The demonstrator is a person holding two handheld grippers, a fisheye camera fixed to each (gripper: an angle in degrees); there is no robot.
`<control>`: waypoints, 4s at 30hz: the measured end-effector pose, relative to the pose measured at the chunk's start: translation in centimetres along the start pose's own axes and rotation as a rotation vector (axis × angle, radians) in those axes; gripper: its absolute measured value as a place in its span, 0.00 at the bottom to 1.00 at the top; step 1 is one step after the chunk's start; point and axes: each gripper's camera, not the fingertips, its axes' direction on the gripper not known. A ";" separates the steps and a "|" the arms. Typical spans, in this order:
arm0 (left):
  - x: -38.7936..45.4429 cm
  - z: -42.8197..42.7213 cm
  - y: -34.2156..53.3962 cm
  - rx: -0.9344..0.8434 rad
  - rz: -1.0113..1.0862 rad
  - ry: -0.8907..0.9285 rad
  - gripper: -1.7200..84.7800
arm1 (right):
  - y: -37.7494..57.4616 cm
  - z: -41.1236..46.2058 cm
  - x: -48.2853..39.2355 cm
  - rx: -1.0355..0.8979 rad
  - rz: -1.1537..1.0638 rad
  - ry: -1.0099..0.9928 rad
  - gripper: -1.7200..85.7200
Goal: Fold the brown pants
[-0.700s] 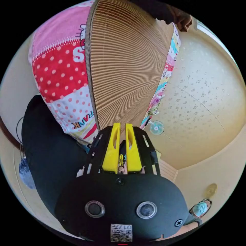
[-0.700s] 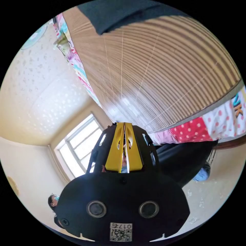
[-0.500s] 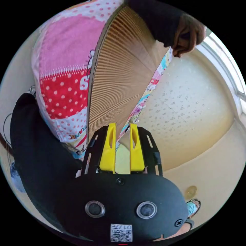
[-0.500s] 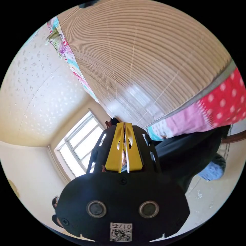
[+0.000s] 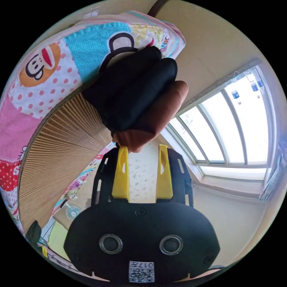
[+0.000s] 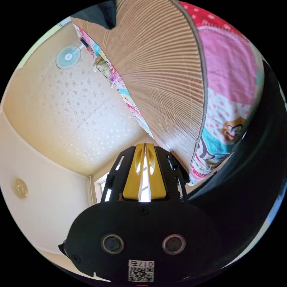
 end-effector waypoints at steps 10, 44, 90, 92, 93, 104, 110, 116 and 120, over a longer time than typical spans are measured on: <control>4.9 17.7 22.4 -0.937 0.375 0.100 0.04 | 0.5 -11.8 6.4 0.353 -0.107 -0.411 0.02; -57.7 16.7 56.3 -1.770 1.119 -1.281 0.21 | -30.3 -0.9 23.6 -0.381 -0.101 0.163 0.03; -70.0 14.9 37.7 -1.052 0.367 -0.993 0.08 | -24.0 40.3 62.6 -1.743 -1.891 1.440 0.02; -68.4 13.7 39.2 -1.150 0.461 -0.783 0.08 | -25.7 40.1 60.8 -1.656 -1.824 1.401 0.02; -66.9 13.1 40.5 -1.236 0.528 -0.652 0.07 | -26.6 39.7 59.1 -1.594 -1.790 1.361 0.03; -50.7 3.9 61.9 -1.874 0.906 0.686 0.05 | -33.3 36.6 49.0 -1.445 -1.447 0.788 0.07; -48.6 -3.8 68.5 -1.948 0.770 1.083 0.06 | -39.8 35.7 46.3 -1.230 -1.201 0.488 0.12; -53.4 -10.5 72.6 -1.927 0.453 1.248 0.06 | -41.6 36.9 42.8 -1.063 -1.201 0.369 0.28; -58.6 -15.0 75.7 -1.988 0.370 1.166 0.06 | -39.2 37.0 37.6 -0.888 -1.366 0.168 0.30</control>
